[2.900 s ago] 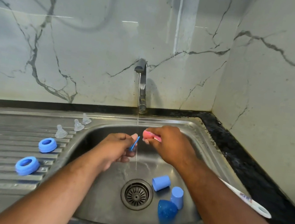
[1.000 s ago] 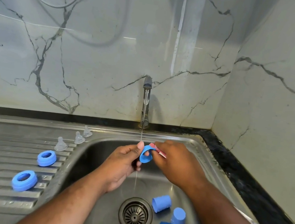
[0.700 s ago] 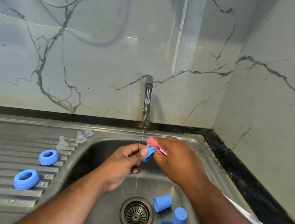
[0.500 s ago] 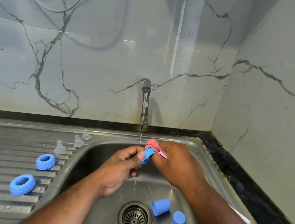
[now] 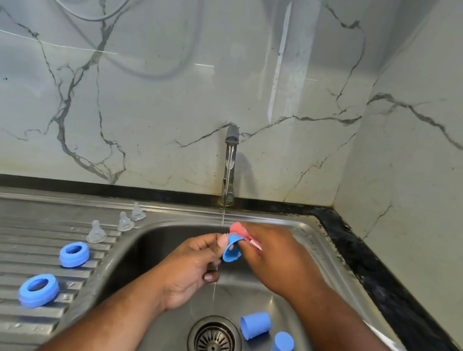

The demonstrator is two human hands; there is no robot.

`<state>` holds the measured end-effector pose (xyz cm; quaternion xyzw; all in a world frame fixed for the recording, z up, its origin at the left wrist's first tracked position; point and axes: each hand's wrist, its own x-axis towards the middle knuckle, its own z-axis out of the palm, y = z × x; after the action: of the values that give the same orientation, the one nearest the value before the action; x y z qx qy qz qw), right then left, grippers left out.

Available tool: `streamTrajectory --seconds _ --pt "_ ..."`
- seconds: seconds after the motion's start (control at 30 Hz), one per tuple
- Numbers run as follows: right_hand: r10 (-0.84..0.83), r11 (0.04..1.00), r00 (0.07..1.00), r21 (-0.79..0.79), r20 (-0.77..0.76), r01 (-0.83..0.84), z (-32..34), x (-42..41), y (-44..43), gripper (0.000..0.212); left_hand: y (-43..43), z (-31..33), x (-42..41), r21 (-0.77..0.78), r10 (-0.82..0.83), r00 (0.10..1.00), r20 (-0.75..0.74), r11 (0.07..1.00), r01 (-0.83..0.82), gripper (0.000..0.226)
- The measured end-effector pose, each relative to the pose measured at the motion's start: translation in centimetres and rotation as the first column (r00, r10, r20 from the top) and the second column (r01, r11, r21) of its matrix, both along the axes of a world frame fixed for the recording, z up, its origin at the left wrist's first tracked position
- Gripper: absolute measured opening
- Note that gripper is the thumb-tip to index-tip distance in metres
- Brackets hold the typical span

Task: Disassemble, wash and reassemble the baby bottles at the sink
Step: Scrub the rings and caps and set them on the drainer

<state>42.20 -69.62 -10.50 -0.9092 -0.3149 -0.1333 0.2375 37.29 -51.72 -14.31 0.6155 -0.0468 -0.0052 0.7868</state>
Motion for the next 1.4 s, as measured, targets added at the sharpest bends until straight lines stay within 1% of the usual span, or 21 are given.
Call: streamTrajectory --seconds 0.03,0.07,0.1,0.13,0.17,0.23,0.3,0.37,0.43,0.53,0.63,0.73,0.83,0.93,1.03,1.1,1.17,1.23,1.3,1.33,1.4 --pt "0.001 0.999 0.998 0.036 -0.065 0.002 -0.2 0.3 -0.1 0.021 0.1 -0.1 0.0 -0.002 -0.005 1.0 0.012 1.0 0.005 0.023" --pt "0.006 0.998 0.994 0.064 -0.107 0.001 -0.3 0.5 -0.2 0.028 0.2 -0.2 0.0 0.001 -0.012 1.0 0.019 1.0 0.012 0.025" --pt "0.021 0.995 0.992 0.095 -0.125 -0.009 -0.4 0.5 -0.2 0.035 0.2 -0.2 0.0 0.007 -0.022 1.0 0.019 1.0 0.022 0.028" --pt "0.028 0.995 0.992 0.101 -0.123 -0.015 -0.3 0.4 -0.3 0.036 0.2 -0.3 0.0 0.01 -0.031 0.999 0.011 0.999 0.031 0.031" --pt "0.036 0.995 0.995 0.095 -0.089 -0.027 -0.4 0.5 -0.5 0.032 0.1 -0.2 -0.1 0.011 -0.035 0.999 -0.002 0.999 0.035 0.034" --pt "-0.007 1.0 1.0 -0.01 0.016 0.007 -0.4 0.3 -0.6 0.018 -0.2 0.0 -0.1 0.016 -0.011 1.0 -0.025 1.0 0.012 0.034" --pt "-0.001 0.995 0.99 -0.099 0.139 0.015 0.1 -0.3 -0.4 0.029 -0.5 0.2 -0.1 0.066 0.038 0.999 -0.019 0.997 -0.036 0.032" --pt "0.064 0.992 0.977 -0.121 0.203 -0.04 0.4 -0.7 -0.2 0.036 -0.5 0.2 0.0 0.144 0.071 0.997 0.022 0.987 -0.074 0.035" --pt "0.067 0.994 0.983 -0.097 0.17 -0.051 0.4 -1.0 -0.1 0.034 -0.4 0.1 0.0 0.177 0.093 0.994 0.063 0.979 -0.103 0.037" --pt "0.026 0.999 1.0 0.034 -0.004 -0.025 -0.1 -0.2 -0.2 0.012 -0.3 0.0 -0.1 0.118 0.049 0.993 0.105 0.991 -0.061 0.028" --pt "0.067 0.988 0.994 0.144 -0.09 -0.054 0.0 0.4 -0.3 0.013 -0.2 -0.2 0.0 0.049 -0.028 0.99 0.142 0.999 0.021 0.036" --pt "0.094 0.982 0.987 0.174 -0.13 -0.071 0.4 0.3 -0.6 0.011 -0.2 -0.3 0.1 0.038 -0.049 0.99 0.129 0.998 0.044 0.043" --pt "0.046 0.991 0.985 0.135 -0.168 -0.023 0.2 0.2 -0.7 0.014 -0.2 -0.3 0.1 0.025 -0.016 0.997 0.073 1.0 0.014 0.04" --pt "-0.086 0.996 0.992 0.012 -0.094 0.088 -0.5 0.0 -0.5 0.024 -0.7 -0.2 0.1 0.035 0.05 0.998 -0.039 0.998 -0.049 0.048" --pt "-0.092 0.995 0.996 -0.045 -0.003 0.091 -0.4 -0.1 -0.4 0.028 -1.0 -0.1 0.1 0.045 0.082 0.992 -0.099 0.996 -0.078 0.054" --pt "-0.042 0.997 0.995 -0.057 0.09 0.048 -0.1 -0.2 -0.4 0.034 -0.9 0.0 0.2 0.024 0.091 0.992 -0.092 0.996 -0.089 0.044" --pt "-0.03 0.999 0.992 -0.026 0.123 0.033 0.0 -0.1 -0.3 0.034 -0.8 0.2 0.1 -0.003 0.081 0.995 -0.058 0.997 -0.082 0.028" --pt "-0.057 0.998 0.998 0.042 0.027 0.056 -0.3 0.5 -0.3 0.028 -0.8 0.3 0.0 -0.026 0.065 0.998 -0.009 0.998 -0.065 0.022" --pt "-0.067 0.994 0.991 0.075 -0.118 0.076 -0.6 1.1 -0.5 0.034 -0.8 0.3 0.0 -0.033 0.055 0.998 0.028 0.998 -0.054 0.026" --pt "-0.064 0.995 0.986 0.072 -0.153 0.076 -0.7 1.1 -0.5 0.037 -0.8 0.3 0.0 -0.023 0.058 0.998 0.032 0.998 -0.057 0.03" --pt "-0.085 0.996 0.989 0.029 -0.124 0.089 -0.8 0.8 -0.6 0.033 -0.9 0.2 0.0 0.025 0.071 0.997 0.02 0.997 -0.072 0.034"
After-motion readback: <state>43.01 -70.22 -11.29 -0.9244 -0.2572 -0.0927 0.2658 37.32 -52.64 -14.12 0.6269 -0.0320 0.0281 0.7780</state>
